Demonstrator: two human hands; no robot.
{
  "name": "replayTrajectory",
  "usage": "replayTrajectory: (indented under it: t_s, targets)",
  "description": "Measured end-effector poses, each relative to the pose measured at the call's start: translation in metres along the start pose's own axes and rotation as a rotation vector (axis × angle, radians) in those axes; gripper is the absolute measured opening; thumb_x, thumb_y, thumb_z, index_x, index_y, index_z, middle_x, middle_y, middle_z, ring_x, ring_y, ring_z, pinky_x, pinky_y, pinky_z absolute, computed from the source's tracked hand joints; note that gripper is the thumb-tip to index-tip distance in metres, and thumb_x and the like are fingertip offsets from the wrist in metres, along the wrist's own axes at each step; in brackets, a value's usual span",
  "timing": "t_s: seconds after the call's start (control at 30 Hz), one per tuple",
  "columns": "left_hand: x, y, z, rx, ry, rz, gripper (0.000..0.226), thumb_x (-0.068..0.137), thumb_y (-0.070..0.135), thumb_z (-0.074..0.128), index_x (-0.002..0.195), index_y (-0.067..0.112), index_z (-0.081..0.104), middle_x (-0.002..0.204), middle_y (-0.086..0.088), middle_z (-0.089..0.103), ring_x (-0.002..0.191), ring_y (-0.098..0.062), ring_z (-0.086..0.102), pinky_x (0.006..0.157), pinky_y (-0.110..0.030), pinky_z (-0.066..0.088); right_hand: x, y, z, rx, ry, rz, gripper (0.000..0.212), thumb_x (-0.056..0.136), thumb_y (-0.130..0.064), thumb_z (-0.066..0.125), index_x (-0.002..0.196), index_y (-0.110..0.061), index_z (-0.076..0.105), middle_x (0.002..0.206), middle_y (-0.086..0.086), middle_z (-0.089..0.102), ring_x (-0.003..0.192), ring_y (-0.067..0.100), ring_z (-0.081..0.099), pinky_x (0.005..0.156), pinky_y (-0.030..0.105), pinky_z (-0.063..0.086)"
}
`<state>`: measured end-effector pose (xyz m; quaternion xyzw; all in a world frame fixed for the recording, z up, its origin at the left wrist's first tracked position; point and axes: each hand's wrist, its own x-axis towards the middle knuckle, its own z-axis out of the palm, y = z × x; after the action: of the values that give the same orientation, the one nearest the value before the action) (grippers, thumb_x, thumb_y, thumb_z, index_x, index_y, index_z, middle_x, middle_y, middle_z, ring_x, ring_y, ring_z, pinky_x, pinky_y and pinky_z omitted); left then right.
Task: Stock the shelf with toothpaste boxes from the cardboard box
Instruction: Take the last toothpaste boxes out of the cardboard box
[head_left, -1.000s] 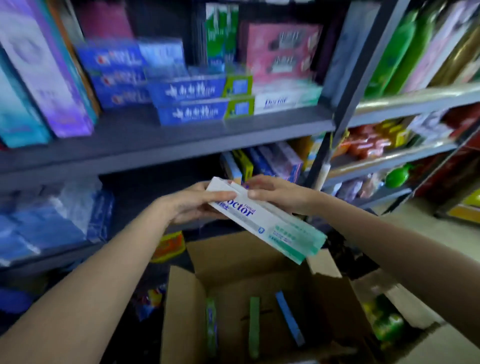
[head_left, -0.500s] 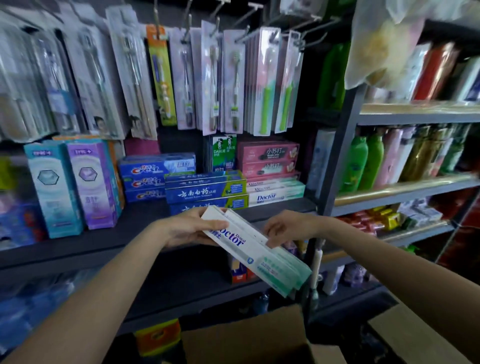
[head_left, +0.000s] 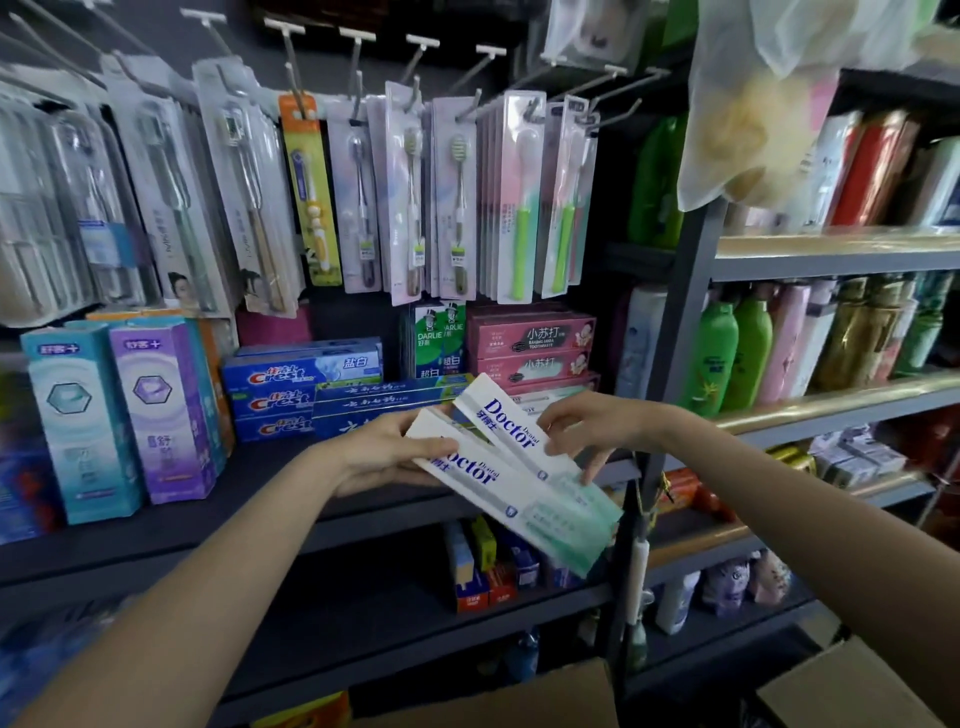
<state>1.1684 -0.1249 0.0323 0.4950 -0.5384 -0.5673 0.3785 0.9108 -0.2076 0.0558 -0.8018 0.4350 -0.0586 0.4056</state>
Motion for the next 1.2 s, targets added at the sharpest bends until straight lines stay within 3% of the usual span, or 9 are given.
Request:
replayTrajectory:
  t_s: [0.17, 0.33, 0.47, 0.53, 0.63, 0.8, 0.93, 1.07, 1.2]
  targets:
    - [0.026, -0.002, 0.015, -0.051, 0.029, 0.020, 0.040, 0.086, 0.007, 0.059, 0.124, 0.014, 0.050, 0.093, -0.001, 0.074, 0.083, -0.014, 0.071, 0.071, -0.028, 0.059, 0.008, 0.006, 0.000, 0.000, -0.029, 0.028, 0.035, 0.091, -0.017, 0.058, 0.124, -0.008, 0.053, 0.122, 0.005, 0.060, 0.103, 0.023, 0.065, 0.072, 0.032, 0.060]
    - [0.045, -0.003, 0.023, -0.108, 0.014, 0.002, 0.062, 0.083, 0.004, 0.061, 0.135, 0.029, 0.037, 0.093, -0.004, 0.073, 0.081, -0.017, 0.071, 0.070, -0.032, 0.059, 0.017, 0.012, 0.004, -0.082, -0.084, 0.013, 0.038, 0.094, -0.021, 0.055, 0.127, -0.003, 0.055, 0.126, 0.009, 0.060, 0.107, 0.021, 0.063, 0.065, 0.024, 0.059]
    - [0.052, 0.011, 0.027, -0.147, 0.090, 0.112, 0.056, 0.084, 0.003, 0.060, 0.130, 0.027, 0.039, 0.098, -0.005, 0.069, 0.075, -0.014, 0.071, 0.066, -0.031, 0.060, 0.008, 0.004, -0.010, 0.030, -0.027, -0.009, 0.058, 0.093, -0.044, 0.050, 0.144, -0.019, 0.036, 0.137, -0.002, 0.049, 0.117, 0.019, 0.053, 0.062, 0.024, 0.056]
    - [0.059, 0.022, 0.030, -0.204, 0.144, 0.182, 0.059, 0.083, 0.002, 0.061, 0.133, 0.024, 0.039, 0.099, -0.005, 0.067, 0.074, -0.015, 0.071, 0.065, -0.030, 0.060, 0.001, -0.012, -0.021, -0.050, -0.031, -0.019, 0.069, 0.086, -0.051, 0.055, 0.145, -0.029, 0.026, 0.130, -0.009, 0.050, 0.108, 0.013, 0.057, 0.060, 0.024, 0.054]
    - [0.070, 0.039, 0.039, -0.195, 0.190, 0.288, 0.070, 0.080, 0.001, 0.065, 0.137, 0.028, 0.035, 0.112, -0.004, 0.061, 0.085, -0.018, 0.069, 0.068, -0.033, 0.060, 0.012, -0.028, -0.038, -0.404, 0.084, -0.088, 0.076, 0.075, -0.028, 0.077, 0.134, -0.024, 0.029, 0.106, -0.008, 0.055, 0.079, 0.005, 0.060, 0.052, 0.029, 0.056]
    - [0.083, 0.061, 0.033, 0.399, 0.305, 0.407, 0.087, 0.079, 0.012, 0.070, 0.147, 0.028, 0.017, 0.139, 0.001, 0.042, 0.123, -0.018, 0.047, 0.103, -0.034, 0.041, 0.047, -0.028, -0.070, -0.745, 0.331, -0.083, 0.099, 0.062, -0.029, 0.085, 0.140, -0.014, 0.025, 0.133, 0.005, 0.041, 0.114, 0.026, 0.050, 0.085, 0.043, 0.053]
    - [0.082, 0.047, 0.020, 0.953, 0.397, 0.345, 0.065, 0.089, 0.017, 0.059, 0.145, 0.012, 0.027, 0.150, -0.005, 0.030, 0.137, -0.019, 0.030, 0.111, -0.027, 0.022, 0.070, -0.017, -0.083, -1.103, 0.302, 0.010, 0.101, 0.066, -0.029, 0.083, 0.144, -0.017, 0.019, 0.144, 0.004, 0.031, 0.128, 0.031, 0.038, 0.095, 0.045, 0.041]
    - [0.088, 0.023, 0.016, 1.069, 0.449, 0.359, 0.053, 0.092, 0.013, 0.052, 0.142, 0.012, 0.034, 0.149, -0.005, 0.031, 0.138, -0.019, 0.028, 0.113, -0.029, 0.021, 0.097, -0.003, -0.075, -1.190, 0.167, 0.081, 0.115, 0.066, -0.023, 0.083, 0.150, -0.016, 0.005, 0.158, 0.004, 0.009, 0.139, 0.036, 0.026, 0.109, 0.057, 0.029]
    - [0.092, 0.008, 0.009, 1.112, 0.469, 0.330, 0.050, 0.092, 0.013, 0.049, 0.141, 0.013, 0.036, 0.147, -0.004, 0.035, 0.137, -0.020, 0.028, 0.115, -0.035, 0.021, 0.113, 0.001, -0.072, -1.200, 0.112, 0.078, 0.104, 0.066, -0.023, 0.083, 0.147, -0.015, 0.018, 0.156, 0.005, 0.016, 0.137, 0.033, 0.030, 0.105, 0.049, 0.036]
